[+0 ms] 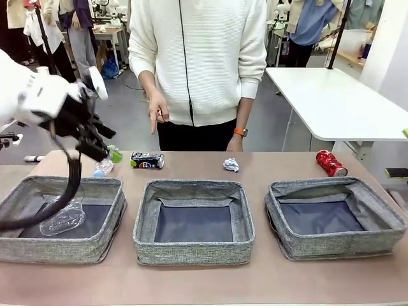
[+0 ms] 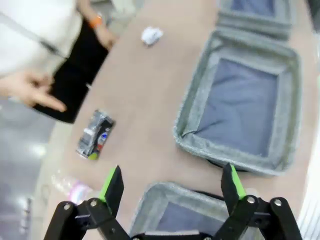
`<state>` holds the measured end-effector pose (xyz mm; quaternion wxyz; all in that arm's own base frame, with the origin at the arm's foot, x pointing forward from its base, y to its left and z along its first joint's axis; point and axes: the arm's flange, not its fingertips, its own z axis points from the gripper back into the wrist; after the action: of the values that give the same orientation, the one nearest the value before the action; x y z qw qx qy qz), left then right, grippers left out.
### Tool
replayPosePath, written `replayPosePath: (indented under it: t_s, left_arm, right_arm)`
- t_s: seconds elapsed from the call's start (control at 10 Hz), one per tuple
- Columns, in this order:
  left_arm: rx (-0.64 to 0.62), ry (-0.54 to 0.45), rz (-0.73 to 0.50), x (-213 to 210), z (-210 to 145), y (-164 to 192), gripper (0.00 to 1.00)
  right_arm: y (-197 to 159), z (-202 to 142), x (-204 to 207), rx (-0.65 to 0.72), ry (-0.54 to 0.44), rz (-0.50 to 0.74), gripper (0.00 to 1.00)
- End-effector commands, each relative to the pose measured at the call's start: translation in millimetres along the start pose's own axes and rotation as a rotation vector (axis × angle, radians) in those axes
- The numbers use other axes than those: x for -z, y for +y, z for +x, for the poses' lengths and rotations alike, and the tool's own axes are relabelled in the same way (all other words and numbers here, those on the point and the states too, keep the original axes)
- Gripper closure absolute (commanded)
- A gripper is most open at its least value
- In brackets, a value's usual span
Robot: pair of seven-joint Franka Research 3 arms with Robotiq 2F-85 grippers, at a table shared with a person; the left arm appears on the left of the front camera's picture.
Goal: Sort the waste into the appropriate baskets.
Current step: Pick up the waste item pointed out by the person.
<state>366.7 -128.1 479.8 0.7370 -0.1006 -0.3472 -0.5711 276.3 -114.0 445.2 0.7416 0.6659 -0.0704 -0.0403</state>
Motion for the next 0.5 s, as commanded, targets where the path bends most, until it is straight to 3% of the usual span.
replayPosePath:
  t_s: [0.0, 0.1, 0.2, 0.4]
  left_arm:
    - [0.533, 0.007, 0.284, 32, -18, -22, 0.0]
    - [0.423, 0.039, 0.34, 34, -16, -28, 0.0]
    - [0.167, 0.033, 0.029, 18, 6, -10, 0.0]
    - [0.167, 0.033, 0.029, 18, 6, -10, 0.0]
  right_arm:
    - [7, 1, 1, 0.017, -0.009, 0.025, 0.0]
    - [7, 1, 1, 0.017, -0.009, 0.025, 0.0]
    - [7, 1, 1, 0.017, -0.009, 0.025, 0.0]
    - [7, 1, 1, 0.017, -0.009, 0.025, 0.0]
